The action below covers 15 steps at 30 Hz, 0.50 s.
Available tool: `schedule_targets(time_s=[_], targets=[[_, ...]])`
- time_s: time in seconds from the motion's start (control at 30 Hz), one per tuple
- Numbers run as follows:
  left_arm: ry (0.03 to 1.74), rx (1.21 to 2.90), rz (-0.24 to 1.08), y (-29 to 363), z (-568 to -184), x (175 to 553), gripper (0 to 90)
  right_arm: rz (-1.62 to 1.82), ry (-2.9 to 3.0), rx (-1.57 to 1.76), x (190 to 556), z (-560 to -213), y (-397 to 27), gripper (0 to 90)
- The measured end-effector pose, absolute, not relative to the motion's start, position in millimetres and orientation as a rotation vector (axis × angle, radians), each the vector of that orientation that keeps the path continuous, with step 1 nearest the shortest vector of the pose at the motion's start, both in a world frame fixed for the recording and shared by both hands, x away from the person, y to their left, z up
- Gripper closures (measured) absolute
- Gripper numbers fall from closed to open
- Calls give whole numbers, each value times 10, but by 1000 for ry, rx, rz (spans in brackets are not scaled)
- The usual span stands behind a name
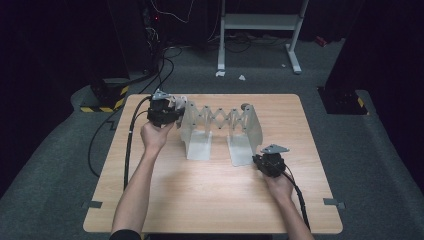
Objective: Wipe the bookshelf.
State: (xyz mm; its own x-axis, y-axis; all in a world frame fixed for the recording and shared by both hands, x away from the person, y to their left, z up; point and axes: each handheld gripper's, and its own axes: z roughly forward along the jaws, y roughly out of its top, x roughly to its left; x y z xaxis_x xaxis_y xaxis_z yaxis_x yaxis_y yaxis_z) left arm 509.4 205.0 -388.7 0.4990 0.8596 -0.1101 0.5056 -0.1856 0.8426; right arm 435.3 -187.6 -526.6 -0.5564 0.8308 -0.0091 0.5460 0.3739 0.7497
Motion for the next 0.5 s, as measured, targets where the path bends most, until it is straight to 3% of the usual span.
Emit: schedule_targets(time_s=[0.5], targets=[[1164,1936,454,2029,-4177,5166,732,1010,2253,1197,4350,-5266,-1875,816]])
